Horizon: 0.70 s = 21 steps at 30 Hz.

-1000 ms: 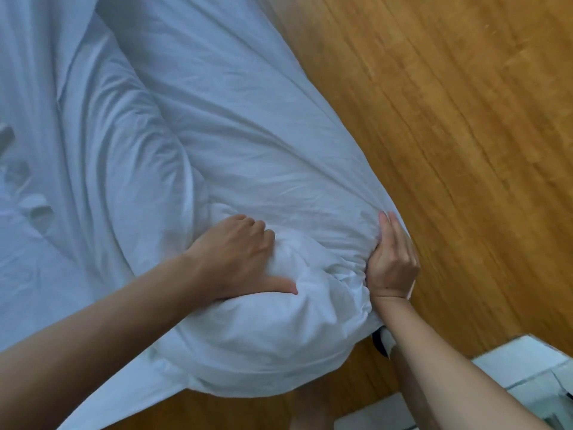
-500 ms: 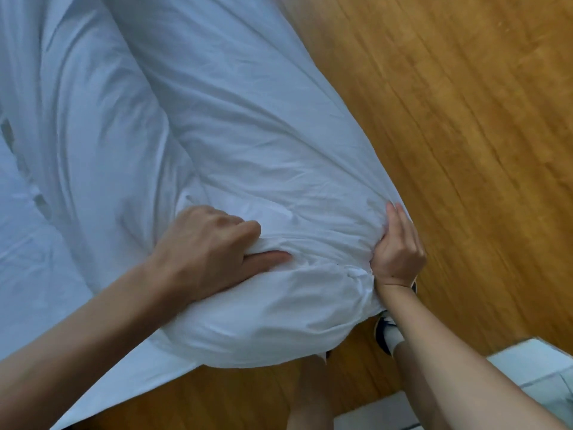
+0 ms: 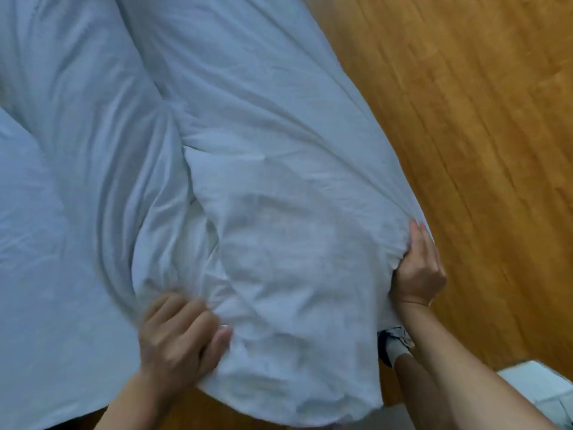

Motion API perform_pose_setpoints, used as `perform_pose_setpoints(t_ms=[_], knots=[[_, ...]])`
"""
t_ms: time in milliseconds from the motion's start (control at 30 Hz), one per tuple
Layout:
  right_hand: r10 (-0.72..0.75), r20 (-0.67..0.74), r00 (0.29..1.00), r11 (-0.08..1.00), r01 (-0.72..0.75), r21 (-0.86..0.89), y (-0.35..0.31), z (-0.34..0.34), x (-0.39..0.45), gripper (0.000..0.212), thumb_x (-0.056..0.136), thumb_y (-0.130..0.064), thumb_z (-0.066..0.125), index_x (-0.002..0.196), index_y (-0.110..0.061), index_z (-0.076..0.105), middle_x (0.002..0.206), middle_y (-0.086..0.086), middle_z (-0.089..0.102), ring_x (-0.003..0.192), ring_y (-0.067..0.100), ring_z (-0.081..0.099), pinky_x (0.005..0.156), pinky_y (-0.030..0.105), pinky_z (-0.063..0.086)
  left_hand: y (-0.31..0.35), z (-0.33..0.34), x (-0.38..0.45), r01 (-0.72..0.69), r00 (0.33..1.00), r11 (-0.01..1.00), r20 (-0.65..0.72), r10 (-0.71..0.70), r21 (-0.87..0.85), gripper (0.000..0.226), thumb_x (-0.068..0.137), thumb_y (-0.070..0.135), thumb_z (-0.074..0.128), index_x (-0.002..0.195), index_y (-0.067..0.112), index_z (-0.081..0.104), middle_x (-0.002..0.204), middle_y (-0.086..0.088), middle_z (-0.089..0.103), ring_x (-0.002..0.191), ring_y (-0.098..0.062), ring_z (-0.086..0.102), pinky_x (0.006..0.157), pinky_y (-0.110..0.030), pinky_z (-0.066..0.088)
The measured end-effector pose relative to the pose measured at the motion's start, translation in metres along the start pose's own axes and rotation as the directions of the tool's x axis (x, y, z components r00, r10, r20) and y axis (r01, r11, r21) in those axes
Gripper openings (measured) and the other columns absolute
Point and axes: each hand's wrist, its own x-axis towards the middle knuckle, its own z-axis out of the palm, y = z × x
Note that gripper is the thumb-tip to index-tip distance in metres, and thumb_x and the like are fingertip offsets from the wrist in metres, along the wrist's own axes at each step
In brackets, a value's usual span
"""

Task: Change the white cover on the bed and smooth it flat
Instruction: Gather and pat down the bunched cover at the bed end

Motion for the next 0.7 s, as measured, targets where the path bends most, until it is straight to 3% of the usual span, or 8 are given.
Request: perform_pose_setpoints(t_ms=[167,267,367,433,467,500,600,700], knots=[[-0.037,-0.005,0.999,0.999,0.037,-0.018,0.005,0.003,0.000,0.034,0.104,-0.018,0.038,0.121,-0.005,0.065,0.119,0.015,0.067,0.101,0.032,0.068,0.074,0.040,0.056,0.022,-0.015,0.066,0.003,0.943,0.998,0.332,-0.026,0.068,0.042,0.090,0.053,0.047,0.082,0.015,0.063,0.079,0.000,0.058,0.064,-0.019,0.050,0.059,-0.033,0.042],[-0.037,-0.019,0.999,0.999,0.037,-0.008,0.004,0.002,0.000,0.034,0.103,-0.018,0.039,0.120,-0.005,0.065,0.116,0.015,0.068,0.099,0.032,0.069,0.072,0.039,0.056,0.026,-0.011,0.083,-0.019,0.908,0.988,0.416,-0.047,0.154,0.064,0.088,0.066,0.034,0.115,0.015,0.060,0.109,-0.002,0.058,0.096,-0.020,0.053,0.092,-0.037,0.042],[-0.040,-0.013,0.999,0.999,0.040,-0.010,0.002,-0.001,0.001,0.030,0.099,-0.012,0.044,0.120,-0.005,0.065,0.115,0.016,0.069,0.098,0.034,0.069,0.070,0.040,0.057,0.022,0.003,0.097,-0.008,0.861,0.985,0.502,-0.082,0.174,0.091,0.082,0.075,0.021,0.143,0.011,0.042,0.140,-0.008,0.045,0.134,-0.026,0.038,0.119,-0.043,0.015],[-0.032,0.010,0.999,0.999,0.032,-0.002,0.002,-0.001,0.001,0.029,0.099,-0.011,0.046,0.121,-0.006,0.064,0.115,0.016,0.068,0.098,0.034,0.069,0.070,0.041,0.057,0.017,0.021,0.103,-0.077,0.822,0.983,0.568,-0.033,0.168,0.075,0.081,0.067,0.025,0.122,0.013,0.060,0.119,-0.008,0.059,0.119,-0.028,0.051,0.111,-0.041,0.028],[-0.025,0.021,0.999,1.000,0.025,0.002,0.003,-0.001,0.001,0.028,0.100,-0.011,0.047,0.121,-0.007,0.064,0.116,0.015,0.068,0.099,0.034,0.068,0.070,0.041,0.056,0.016,0.028,0.102,-0.121,0.847,0.985,0.531,0.036,0.126,0.051,0.082,0.055,0.033,0.088,0.016,0.066,0.088,-0.005,0.064,0.091,-0.028,0.061,0.089,-0.038,0.041],[-0.017,0.030,0.999,1.000,0.017,0.008,0.003,-0.001,0.002,0.027,0.100,-0.012,0.047,0.122,-0.008,0.063,0.116,0.015,0.068,0.099,0.033,0.068,0.070,0.041,0.057,0.018,0.028,0.104,-0.109,0.852,0.990,0.522,0.044,0.094,0.031,0.078,0.041,0.040,0.056,0.021,0.048,0.057,0.001,0.049,0.060,-0.024,0.054,0.064,-0.034,0.037],[-0.007,0.026,1.000,1.000,0.007,0.018,0.004,0.000,0.002,0.026,0.099,-0.012,0.050,0.122,-0.010,0.063,0.117,0.013,0.068,0.100,0.032,0.068,0.070,0.040,0.057,0.018,0.017,0.103,-0.029,0.902,0.996,0.431,-0.009,0.082,0.044,0.064,0.025,0.047,0.055,0.024,0.004,0.043,0.010,0.006,0.033,-0.019,0.020,0.047,-0.025,0.018],[-0.004,0.025,1.000,1.000,0.004,0.031,0.007,0.003,0.000,0.026,0.098,-0.009,0.052,0.121,-0.008,0.064,0.116,0.015,0.068,0.100,0.032,0.068,0.071,0.039,0.056,0.017,0.009,0.090,0.040,0.956,0.996,0.288,-0.059,0.075,0.046,0.080,0.043,0.043,0.048,0.019,0.021,0.036,-0.003,0.039,0.030,-0.026,0.039,0.047,-0.025,0.025]])
